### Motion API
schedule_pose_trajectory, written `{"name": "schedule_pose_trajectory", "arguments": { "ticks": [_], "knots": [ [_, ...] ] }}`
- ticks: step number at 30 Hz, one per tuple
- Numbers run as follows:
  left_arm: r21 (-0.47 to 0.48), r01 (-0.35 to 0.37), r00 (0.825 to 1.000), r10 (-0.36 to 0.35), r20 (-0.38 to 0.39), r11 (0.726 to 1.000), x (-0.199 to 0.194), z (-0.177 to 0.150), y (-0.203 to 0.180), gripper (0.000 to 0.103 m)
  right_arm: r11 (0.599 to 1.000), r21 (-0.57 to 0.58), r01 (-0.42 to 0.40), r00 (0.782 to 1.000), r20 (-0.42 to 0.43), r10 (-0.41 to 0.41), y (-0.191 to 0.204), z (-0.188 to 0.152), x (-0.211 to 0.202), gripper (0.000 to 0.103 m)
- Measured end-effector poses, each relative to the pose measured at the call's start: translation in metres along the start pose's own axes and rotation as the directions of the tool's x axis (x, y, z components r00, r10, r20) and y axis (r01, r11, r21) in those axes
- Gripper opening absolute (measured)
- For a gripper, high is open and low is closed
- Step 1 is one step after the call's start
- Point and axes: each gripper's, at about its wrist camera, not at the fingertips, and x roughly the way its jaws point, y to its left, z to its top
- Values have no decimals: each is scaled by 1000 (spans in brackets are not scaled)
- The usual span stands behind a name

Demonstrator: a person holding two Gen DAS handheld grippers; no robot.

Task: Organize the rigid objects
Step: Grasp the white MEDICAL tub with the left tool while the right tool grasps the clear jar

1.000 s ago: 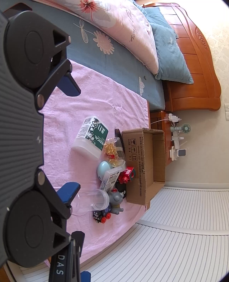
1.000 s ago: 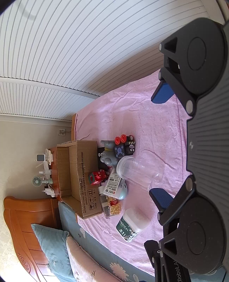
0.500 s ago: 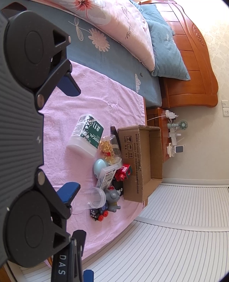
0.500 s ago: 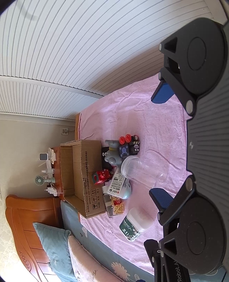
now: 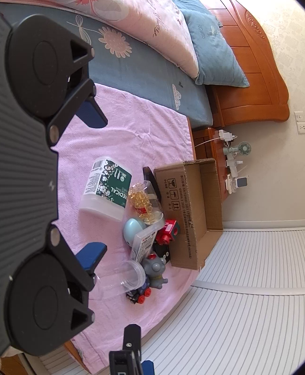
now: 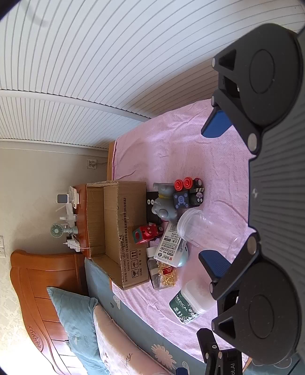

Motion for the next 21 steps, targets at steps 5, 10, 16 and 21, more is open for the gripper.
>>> {"name": "schedule_pose_trajectory", "arguments": {
  "ticks": [5,10,16,21],
  "knots": [
    [24,61,997,-60,-58,998,26,-5,2,102,998,-10,-56,998,-18,56,-3,-2,19,103],
    [24,116,989,-114,-89,993,51,-9,4,102,991,-39,-125,992,-40,124,-1,-5,37,103],
    [18,176,976,-172,-135,984,81,-7,7,102,972,-74,-224,973,-79,219,0,-2,58,103],
    [13,195,968,-190,-161,981,97,-6,14,102,946,-101,-308,948,-114,296,3,11,81,103]
  ]
}}
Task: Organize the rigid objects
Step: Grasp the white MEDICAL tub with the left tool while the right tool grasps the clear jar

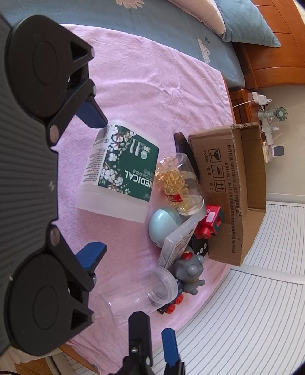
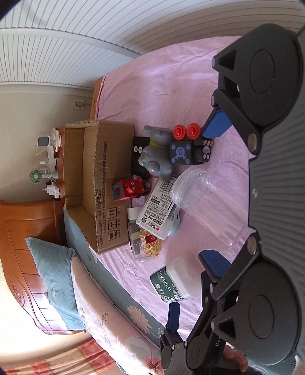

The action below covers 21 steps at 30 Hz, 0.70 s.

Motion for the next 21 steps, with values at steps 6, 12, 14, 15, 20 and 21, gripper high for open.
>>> {"name": "schedule_pose_trajectory", "arguments": {
  "ticks": [6,12,14,15,20,21],
  "knots": [
    [12,18,1000,-18,-18,1000,7,3,11,102,995,-74,-62,996,-65,57,-1,22,31,103],
    [35,41,998,-39,-46,999,12,2,16,102,980,-137,-143,984,-126,126,8,37,49,103],
    [41,53,997,-50,-57,998,13,2,17,102,977,-141,-158,978,-161,135,9,39,54,103],
    [45,59,996,-56,-65,997,13,1,18,102,977,-138,-164,975,-175,139,9,39,54,103],
    [106,45,997,-38,-66,993,14,-4,13,102,977,-105,-188,959,-235,159,6,28,46,103],
    [103,48,997,-42,-65,993,14,-4,14,102,976,-98,-192,955,-246,163,6,25,43,103]
  ]
}}
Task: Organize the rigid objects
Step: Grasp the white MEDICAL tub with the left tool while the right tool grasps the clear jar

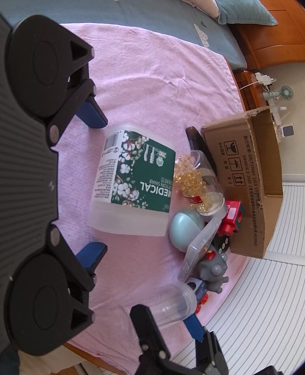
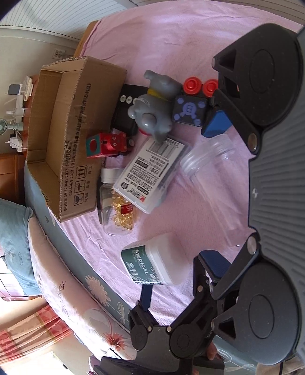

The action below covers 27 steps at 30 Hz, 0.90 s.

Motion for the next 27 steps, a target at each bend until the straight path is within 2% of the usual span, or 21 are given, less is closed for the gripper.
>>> {"name": "schedule_pose_trajectory", "arguments": {
  "ticks": [5,11,14,20,27],
  "knots": [
    [8,3,1000,-3,-10,1000,0,2,4,103,1000,-7,8,999,-36,-9,17,-20,-8,103],
    [31,18,1000,-18,-4,999,1,2,10,103,982,-90,168,984,-52,-173,46,-28,9,103],
    [45,27,1000,-27,12,999,2,2,13,103,972,-102,212,973,-69,-220,49,-30,23,103],
    [60,36,999,-38,32,998,4,4,16,103,975,-47,218,974,-59,-221,36,-27,22,103],
    [102,48,998,-52,40,994,10,13,11,102,973,-39,228,973,-36,-229,36,-32,19,103]
  ]
}}
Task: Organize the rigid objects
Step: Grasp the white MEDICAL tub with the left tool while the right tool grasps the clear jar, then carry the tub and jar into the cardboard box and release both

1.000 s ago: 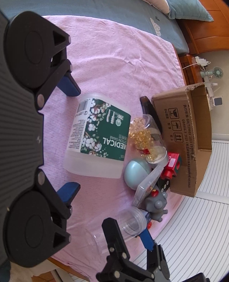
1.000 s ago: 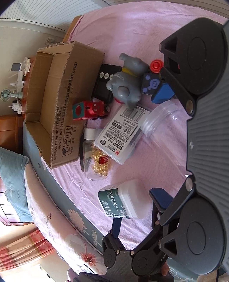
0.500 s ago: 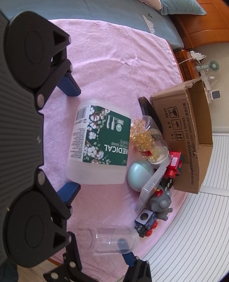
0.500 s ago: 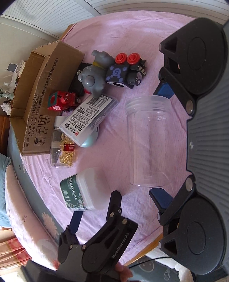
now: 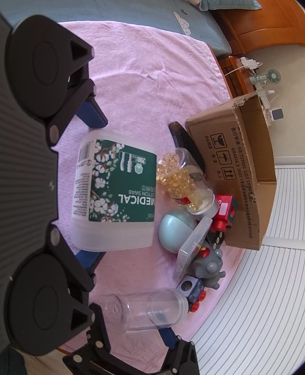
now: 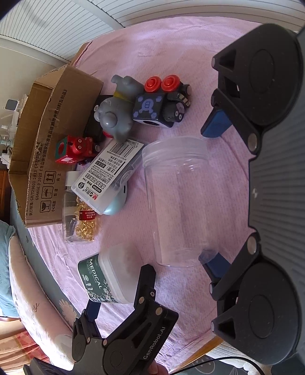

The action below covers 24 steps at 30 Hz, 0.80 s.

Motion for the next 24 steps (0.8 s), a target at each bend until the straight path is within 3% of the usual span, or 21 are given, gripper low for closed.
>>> {"name": "schedule_pose_trajectory", "arguments": {
  "ticks": [12,24],
  "knots": [
    [75,-2,999,6,-43,997,10,20,-9,101,1000,9,5,1000,21,-5,2,-2,-1,103],
    [71,2,999,2,-53,997,2,23,-4,91,1000,-22,12,998,57,-11,13,18,-2,103]
  ]
}}
